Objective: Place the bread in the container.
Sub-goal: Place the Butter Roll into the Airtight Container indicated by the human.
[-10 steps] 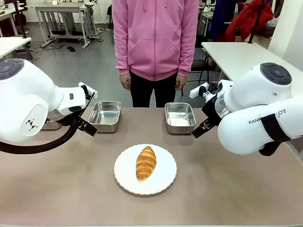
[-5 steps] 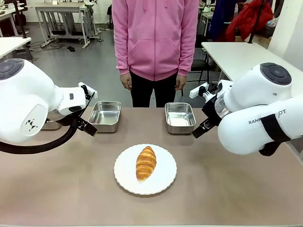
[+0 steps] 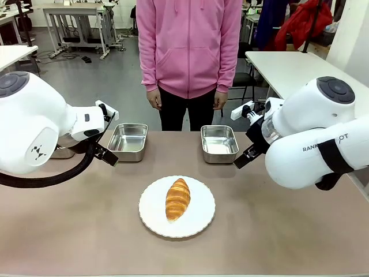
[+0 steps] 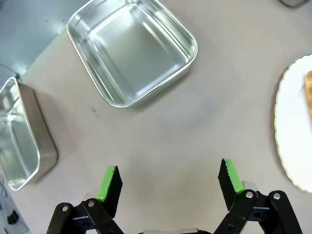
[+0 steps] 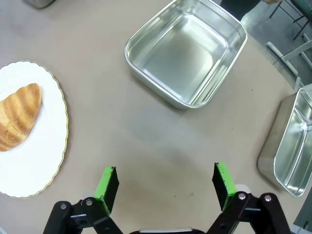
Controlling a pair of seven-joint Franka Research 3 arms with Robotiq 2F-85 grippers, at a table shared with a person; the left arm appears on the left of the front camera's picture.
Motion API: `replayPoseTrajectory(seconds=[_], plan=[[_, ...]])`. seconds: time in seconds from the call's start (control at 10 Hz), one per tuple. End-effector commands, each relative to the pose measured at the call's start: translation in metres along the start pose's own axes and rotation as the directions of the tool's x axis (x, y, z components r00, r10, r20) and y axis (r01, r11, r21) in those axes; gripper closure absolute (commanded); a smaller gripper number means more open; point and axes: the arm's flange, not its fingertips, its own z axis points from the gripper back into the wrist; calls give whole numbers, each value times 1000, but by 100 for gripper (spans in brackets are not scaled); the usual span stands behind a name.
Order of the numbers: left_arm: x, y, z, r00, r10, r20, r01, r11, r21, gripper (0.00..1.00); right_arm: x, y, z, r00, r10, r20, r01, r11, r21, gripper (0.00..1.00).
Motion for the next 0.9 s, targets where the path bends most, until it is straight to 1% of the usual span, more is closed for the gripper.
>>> replayPoseTrajectory(seconds=[0.0, 0.2, 0.4, 0.6, 0.7, 0.8], plan=[[0, 0, 0, 1000, 0, 0, 0, 1000, 0, 0, 0, 0, 0, 1000, 0, 0, 0, 1000, 0, 0], [14, 37, 34, 1000, 10, 19, -9, 997, -77, 0, 22, -32, 42, 1000, -22, 11, 22, 999, 30, 0], [26, 74, 75, 999, -32, 21, 34, 993, -116, 0, 32, -72, 87, 998, -45, 47, 43, 998, 50, 0], [26, 129, 119, 993, -112, 20, 114, 978, -173, 0, 20, -129, 141, 996, -12, 90, -2, 989, 145, 0], [21, 161, 133, 984, -173, 52, 180, 956, -230, 0, 12, -159, 157, 994, 21, 110, -41, 983, 177, 0], [16, 191, 140, 974, -216, 67, 226, 936, -270, 0, 4, -187, 162, 992, 27, 123, -54, 972, 228, 0]])
